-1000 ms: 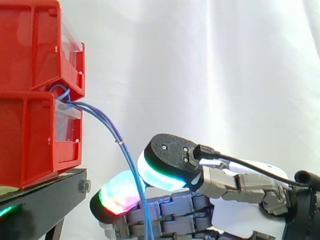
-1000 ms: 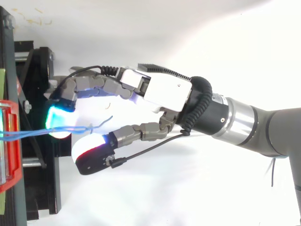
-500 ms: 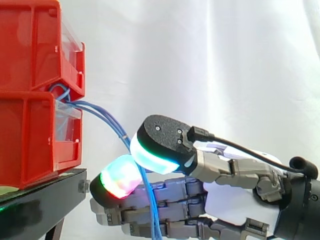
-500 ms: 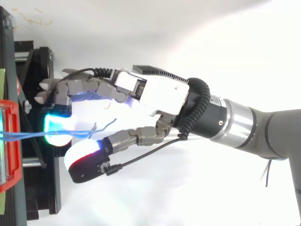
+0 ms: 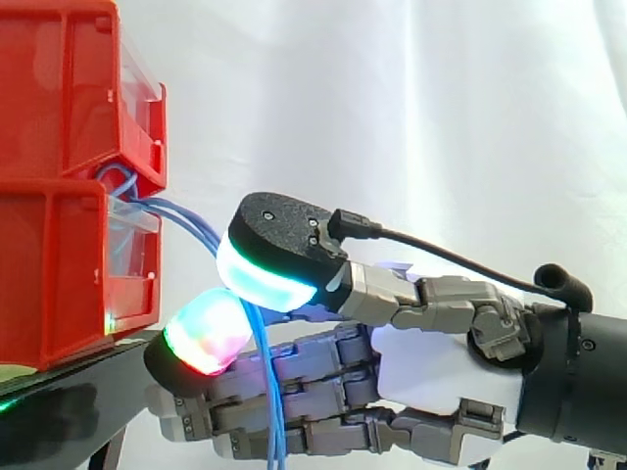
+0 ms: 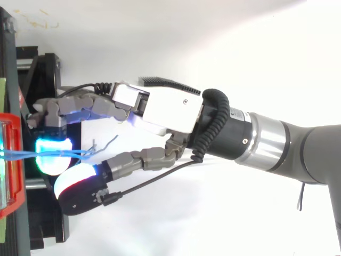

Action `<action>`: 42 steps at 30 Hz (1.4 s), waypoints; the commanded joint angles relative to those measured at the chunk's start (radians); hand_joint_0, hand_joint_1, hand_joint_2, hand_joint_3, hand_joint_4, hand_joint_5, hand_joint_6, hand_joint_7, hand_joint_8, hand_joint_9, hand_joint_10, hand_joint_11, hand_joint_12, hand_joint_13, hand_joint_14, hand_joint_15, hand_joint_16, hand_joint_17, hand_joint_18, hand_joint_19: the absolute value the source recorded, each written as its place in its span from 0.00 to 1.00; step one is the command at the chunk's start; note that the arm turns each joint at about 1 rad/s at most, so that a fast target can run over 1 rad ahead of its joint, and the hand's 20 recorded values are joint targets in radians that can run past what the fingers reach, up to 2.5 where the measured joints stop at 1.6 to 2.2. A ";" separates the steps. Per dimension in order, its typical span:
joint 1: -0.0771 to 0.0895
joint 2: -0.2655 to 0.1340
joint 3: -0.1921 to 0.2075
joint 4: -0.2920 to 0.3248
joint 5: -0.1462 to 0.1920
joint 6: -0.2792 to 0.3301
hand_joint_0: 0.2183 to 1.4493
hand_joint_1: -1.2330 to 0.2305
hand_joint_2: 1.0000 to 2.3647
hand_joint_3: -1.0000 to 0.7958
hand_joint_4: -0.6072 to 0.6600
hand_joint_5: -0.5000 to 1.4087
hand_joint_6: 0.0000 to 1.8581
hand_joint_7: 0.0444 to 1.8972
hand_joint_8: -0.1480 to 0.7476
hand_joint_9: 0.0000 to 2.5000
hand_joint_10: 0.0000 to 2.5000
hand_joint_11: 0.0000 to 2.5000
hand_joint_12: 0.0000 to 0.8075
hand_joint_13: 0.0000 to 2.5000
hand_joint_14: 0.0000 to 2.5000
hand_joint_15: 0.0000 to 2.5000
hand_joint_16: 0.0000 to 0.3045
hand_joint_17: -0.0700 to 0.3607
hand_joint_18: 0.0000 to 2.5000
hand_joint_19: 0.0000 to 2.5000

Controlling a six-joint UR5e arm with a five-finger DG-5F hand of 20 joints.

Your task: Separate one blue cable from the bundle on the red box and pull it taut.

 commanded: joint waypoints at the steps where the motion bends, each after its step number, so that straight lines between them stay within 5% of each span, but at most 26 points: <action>1: 0.000 0.000 0.011 -0.040 -0.002 0.010 0.28 0.43 0.00 0.30 0.65 0.23 0.31 0.67 0.50 0.21 0.00 0.00 0.42 0.14 0.00 0.00 0.12 0.35 0.05 0.00; 14: -0.006 0.043 0.010 -0.182 -0.034 0.005 0.28 0.37 0.00 0.29 0.65 0.22 0.33 0.65 0.51 0.22 0.00 0.00 0.42 0.15 0.00 0.00 0.12 0.35 0.07 0.00; 42: -0.025 0.098 0.010 -0.208 -0.039 -0.024 0.28 0.43 0.00 0.30 0.65 0.22 0.35 0.62 0.51 0.23 0.00 0.00 0.43 0.16 0.00 0.01 0.12 0.35 0.08 0.00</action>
